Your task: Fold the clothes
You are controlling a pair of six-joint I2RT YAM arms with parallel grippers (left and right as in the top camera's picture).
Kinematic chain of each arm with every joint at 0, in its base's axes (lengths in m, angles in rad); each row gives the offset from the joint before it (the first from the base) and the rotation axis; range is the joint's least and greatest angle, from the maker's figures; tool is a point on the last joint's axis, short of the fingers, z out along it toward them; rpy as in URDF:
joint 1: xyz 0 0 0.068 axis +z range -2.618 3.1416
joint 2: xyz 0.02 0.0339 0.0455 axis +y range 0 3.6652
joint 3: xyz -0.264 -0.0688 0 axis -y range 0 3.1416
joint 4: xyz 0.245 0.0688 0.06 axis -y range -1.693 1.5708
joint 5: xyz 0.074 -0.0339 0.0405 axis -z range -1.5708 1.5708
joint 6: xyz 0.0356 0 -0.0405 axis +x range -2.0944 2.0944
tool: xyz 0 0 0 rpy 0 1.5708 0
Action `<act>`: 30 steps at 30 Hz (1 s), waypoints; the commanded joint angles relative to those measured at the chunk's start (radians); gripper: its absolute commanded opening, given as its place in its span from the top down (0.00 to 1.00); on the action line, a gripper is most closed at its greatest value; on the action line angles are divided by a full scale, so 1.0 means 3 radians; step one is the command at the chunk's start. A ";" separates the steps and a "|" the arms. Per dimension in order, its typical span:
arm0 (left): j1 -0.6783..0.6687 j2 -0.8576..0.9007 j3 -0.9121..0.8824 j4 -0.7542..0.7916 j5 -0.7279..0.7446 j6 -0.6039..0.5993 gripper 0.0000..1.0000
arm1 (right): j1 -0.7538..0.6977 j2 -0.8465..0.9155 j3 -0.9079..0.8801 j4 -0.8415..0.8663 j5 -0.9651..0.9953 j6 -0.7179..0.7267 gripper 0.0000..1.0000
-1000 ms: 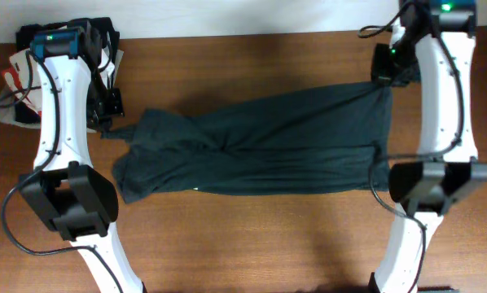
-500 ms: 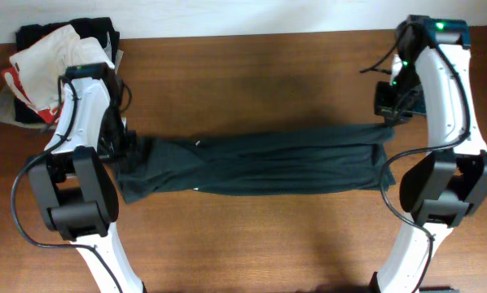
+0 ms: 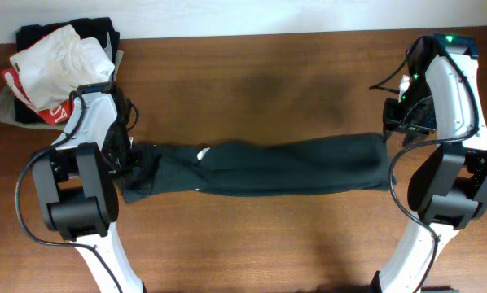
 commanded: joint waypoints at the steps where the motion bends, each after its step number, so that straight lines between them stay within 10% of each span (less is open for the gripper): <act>1: 0.0018 -0.0070 -0.0018 0.0020 0.0013 -0.0042 0.52 | -0.0001 -0.0011 -0.0018 -0.0011 0.0014 -0.0018 0.37; 3: 0.0018 -0.0070 -0.0017 0.0057 0.0011 -0.0042 0.33 | -0.0001 -0.0011 -0.0018 -0.0010 0.0013 -0.0019 0.28; 9: 0.0010 -0.0075 0.0273 0.0038 0.0127 -0.0041 0.32 | 0.0000 -0.0011 -0.0018 -0.0008 -0.0142 -0.0019 0.25; 15: -0.0224 -0.0189 0.0476 0.0179 0.1350 0.0558 0.41 | 0.0000 -0.0011 -0.0018 0.0056 -0.0186 -0.0020 0.22; 24: -0.0919 -0.0188 0.0474 0.0206 0.1411 0.0673 0.64 | 0.0000 -0.0011 -0.0018 0.0107 -0.0187 -0.0020 0.21; 30: -0.0989 -0.0181 0.0465 0.0125 0.1410 0.0674 0.98 | 0.0000 -0.0011 -0.0042 0.0106 -0.0219 -0.0019 0.21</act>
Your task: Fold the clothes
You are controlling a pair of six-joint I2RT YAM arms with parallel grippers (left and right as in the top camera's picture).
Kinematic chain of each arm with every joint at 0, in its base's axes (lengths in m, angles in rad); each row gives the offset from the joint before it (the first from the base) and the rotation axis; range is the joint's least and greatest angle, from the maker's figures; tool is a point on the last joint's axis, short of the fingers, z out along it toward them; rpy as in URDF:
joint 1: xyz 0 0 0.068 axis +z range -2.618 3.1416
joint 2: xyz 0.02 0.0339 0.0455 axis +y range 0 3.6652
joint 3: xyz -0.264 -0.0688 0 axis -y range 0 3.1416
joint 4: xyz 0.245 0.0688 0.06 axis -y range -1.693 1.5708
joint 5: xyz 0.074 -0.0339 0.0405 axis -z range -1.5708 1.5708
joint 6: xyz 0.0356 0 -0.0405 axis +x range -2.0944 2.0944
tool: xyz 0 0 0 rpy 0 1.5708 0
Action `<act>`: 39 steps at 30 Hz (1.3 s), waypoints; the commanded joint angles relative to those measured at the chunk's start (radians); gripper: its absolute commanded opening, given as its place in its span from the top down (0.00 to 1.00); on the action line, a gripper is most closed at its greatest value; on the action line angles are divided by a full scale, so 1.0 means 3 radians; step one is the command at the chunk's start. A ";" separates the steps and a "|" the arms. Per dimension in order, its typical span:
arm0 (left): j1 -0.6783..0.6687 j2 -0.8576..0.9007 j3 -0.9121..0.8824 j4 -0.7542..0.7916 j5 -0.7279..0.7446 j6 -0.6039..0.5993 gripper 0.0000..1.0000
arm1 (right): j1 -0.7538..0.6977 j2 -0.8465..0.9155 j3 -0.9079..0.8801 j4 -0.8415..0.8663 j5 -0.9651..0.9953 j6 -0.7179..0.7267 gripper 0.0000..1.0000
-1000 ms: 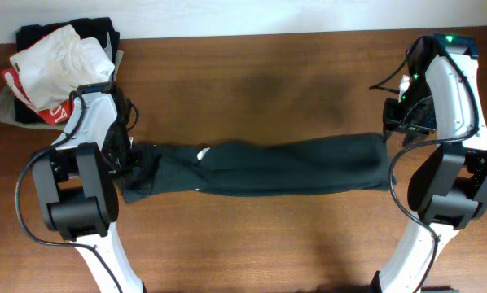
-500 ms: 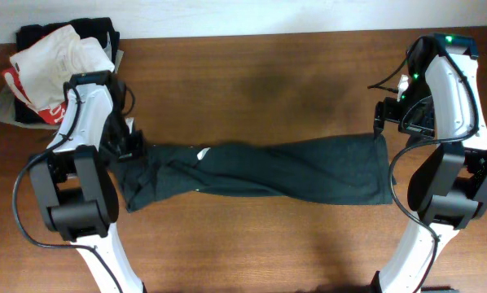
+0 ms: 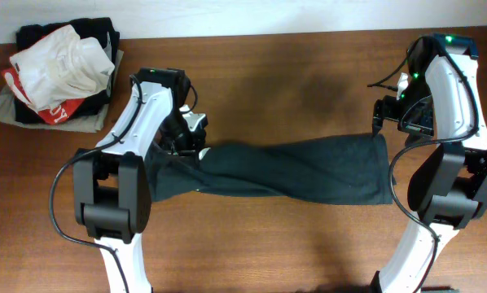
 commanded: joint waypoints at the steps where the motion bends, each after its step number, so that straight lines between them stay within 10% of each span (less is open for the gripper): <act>1: 0.0022 -0.0106 0.0008 -0.0023 0.0033 0.0045 0.99 | 0.0004 -0.0011 -0.0065 0.0001 -0.0099 -0.0008 0.21; 10: 0.0095 -0.0100 -0.0814 0.0730 -0.0216 -0.0268 0.99 | 0.0253 -0.0011 -0.0785 0.0500 -0.0148 -0.0005 0.31; 18: 0.0528 -0.0100 -0.0971 0.0792 -0.0373 -0.0286 0.99 | 0.0303 -0.0010 -0.1452 0.1345 -0.0182 0.0071 0.95; 39: 0.0970 -0.0100 -0.0971 0.0823 -0.1356 -0.0772 0.92 | 0.0055 -0.0009 -0.1778 0.2214 0.0097 0.0170 0.96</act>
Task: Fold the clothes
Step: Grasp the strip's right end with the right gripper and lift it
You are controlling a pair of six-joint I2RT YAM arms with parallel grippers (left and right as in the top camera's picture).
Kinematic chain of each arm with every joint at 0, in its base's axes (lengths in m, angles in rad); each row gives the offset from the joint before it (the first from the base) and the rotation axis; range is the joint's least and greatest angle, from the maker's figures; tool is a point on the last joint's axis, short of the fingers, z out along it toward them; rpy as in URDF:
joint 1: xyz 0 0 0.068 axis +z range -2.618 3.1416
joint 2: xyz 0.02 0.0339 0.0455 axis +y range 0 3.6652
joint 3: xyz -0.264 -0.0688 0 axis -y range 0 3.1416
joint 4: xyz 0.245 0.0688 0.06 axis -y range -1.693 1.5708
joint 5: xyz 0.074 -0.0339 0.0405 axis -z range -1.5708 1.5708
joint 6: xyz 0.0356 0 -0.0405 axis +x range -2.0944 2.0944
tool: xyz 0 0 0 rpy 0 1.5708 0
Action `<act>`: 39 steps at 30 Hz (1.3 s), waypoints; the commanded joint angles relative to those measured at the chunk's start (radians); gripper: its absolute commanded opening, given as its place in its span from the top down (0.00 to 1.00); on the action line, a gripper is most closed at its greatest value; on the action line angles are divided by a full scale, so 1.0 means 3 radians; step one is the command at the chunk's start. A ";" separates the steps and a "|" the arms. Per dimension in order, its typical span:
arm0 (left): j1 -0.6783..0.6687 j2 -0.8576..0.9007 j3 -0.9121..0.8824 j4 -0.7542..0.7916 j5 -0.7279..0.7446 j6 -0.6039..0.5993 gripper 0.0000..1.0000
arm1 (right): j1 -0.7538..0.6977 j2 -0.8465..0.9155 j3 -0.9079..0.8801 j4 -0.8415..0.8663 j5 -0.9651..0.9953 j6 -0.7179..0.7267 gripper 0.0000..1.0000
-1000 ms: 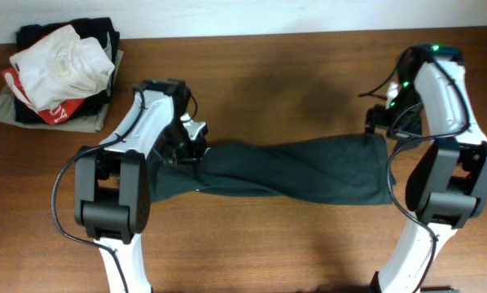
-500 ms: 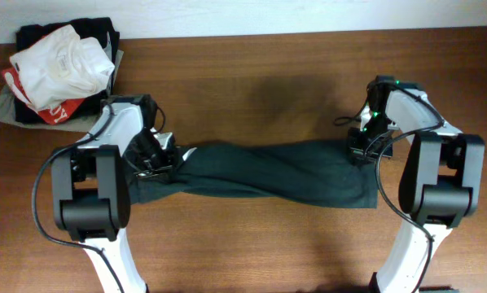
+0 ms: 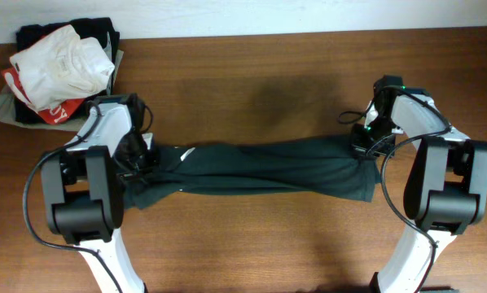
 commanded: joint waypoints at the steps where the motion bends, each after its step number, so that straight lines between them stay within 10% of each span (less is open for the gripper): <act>1: 0.0159 -0.0037 -0.0041 0.0046 -0.0473 -0.0179 0.93 | -0.0141 0.0170 0.0160 0.0027 0.0333 0.0060 0.96; 10: 0.0153 -0.0135 0.0212 -0.0107 -0.0473 -0.0179 0.93 | -0.0159 0.0168 0.1259 -0.0821 0.0566 0.0058 0.85; 12: 0.0153 -0.0228 0.0351 -0.0173 -0.0459 -0.0179 0.86 | -0.0214 0.0168 0.1598 -0.1073 0.0596 0.0057 0.33; 14: 0.0153 -0.0329 0.0432 -0.0183 -0.0407 -0.0178 0.67 | -0.0310 0.0168 0.1864 -0.1280 0.0585 0.0058 0.05; 15: 0.0153 -0.0370 0.0443 -0.0181 -0.0369 -0.0179 0.30 | -0.0362 0.0168 0.1934 -0.1349 0.0554 0.0057 0.01; 17: 0.0153 -0.0421 0.0444 -0.0183 -0.0345 -0.0179 0.01 | -0.0505 0.0168 0.1956 -0.1413 0.0443 0.0053 0.01; 26: 0.0153 -0.0417 0.0443 -0.0037 -0.0163 -0.0179 0.01 | -0.0921 0.0191 0.0875 -0.1080 -0.1071 -0.0871 0.01; 39: 0.0153 -0.0417 0.0443 0.0029 -0.0156 -0.0179 0.01 | -0.0841 0.0191 -0.0533 -0.0181 -0.1626 -0.1214 0.01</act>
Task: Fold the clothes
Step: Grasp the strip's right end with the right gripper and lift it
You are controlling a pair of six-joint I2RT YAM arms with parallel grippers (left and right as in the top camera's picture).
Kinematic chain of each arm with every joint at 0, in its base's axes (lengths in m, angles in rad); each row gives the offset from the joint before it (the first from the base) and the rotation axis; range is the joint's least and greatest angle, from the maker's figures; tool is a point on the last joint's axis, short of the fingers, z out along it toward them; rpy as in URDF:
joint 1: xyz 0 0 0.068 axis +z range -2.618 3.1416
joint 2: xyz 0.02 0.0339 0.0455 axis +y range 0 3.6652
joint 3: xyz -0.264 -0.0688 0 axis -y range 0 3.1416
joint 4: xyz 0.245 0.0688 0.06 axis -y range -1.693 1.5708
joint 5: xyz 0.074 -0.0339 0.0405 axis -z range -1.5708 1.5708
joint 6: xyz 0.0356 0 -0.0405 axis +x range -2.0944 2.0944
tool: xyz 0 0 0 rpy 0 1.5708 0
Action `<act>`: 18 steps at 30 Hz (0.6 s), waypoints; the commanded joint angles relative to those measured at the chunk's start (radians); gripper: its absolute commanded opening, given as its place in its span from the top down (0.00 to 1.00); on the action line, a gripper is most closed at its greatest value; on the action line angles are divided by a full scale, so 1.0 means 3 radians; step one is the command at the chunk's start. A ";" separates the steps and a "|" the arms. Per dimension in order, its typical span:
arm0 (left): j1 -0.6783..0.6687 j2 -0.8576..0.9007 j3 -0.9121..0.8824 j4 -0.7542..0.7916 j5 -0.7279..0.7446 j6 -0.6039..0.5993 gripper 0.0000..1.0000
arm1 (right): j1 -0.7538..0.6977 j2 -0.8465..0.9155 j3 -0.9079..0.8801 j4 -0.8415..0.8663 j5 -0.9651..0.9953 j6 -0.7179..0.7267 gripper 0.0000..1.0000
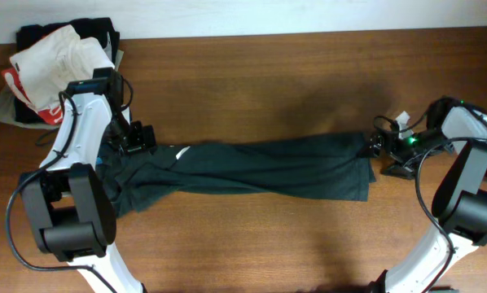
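Note:
A dark green garment (260,167) lies stretched in a long band across the middle of the table, its left end spread wider and wrinkled. My left gripper (140,138) hovers at the band's upper left edge, just beside the cloth. My right gripper (374,146) points left, low at the garment's upper right corner, touching or almost touching it. From overhead the jaws of both are too small and dark to tell whether they are open or shut.
A pile of other clothes (56,69), white, red and black, sits at the back left corner, close behind the left arm. The brown table (260,89) ends at the white wall strip along the back. Both arm bases stand at the front edge.
The left gripper has moved back and slightly up off the garment's left end. The right arm has swung out to the right, its gripper now at the cloth's very corner. The garment lies slacker.
At first the garment was stretched taut between both grippers. Then the left gripper stood further right with the left end bunched, the right end hanging wide. Later both grippers sat on the ends of a lower, flatter band, and now they stand at its edges.

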 commanded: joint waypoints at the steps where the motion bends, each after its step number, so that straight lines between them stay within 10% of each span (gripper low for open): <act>1: 0.0023 -0.0032 0.0024 0.0036 0.0037 -0.0009 0.01 | 0.0117 0.0225 -0.0364 0.0154 -0.0161 -0.0118 0.01; 7: 0.0023 -0.0032 0.0024 0.0053 0.0037 -0.0009 0.01 | 0.0380 0.0225 -0.0472 0.0221 -0.0172 0.0057 0.41; 11: 0.0023 -0.0032 0.0024 0.0053 0.0037 -0.0009 0.01 | 0.0470 0.0225 -0.0470 0.0361 -0.0151 0.0262 0.92; 18: 0.0023 -0.0032 0.0024 0.0050 0.0038 -0.0009 0.01 | 0.0286 0.0159 0.0109 -0.0118 0.0699 0.0741 0.96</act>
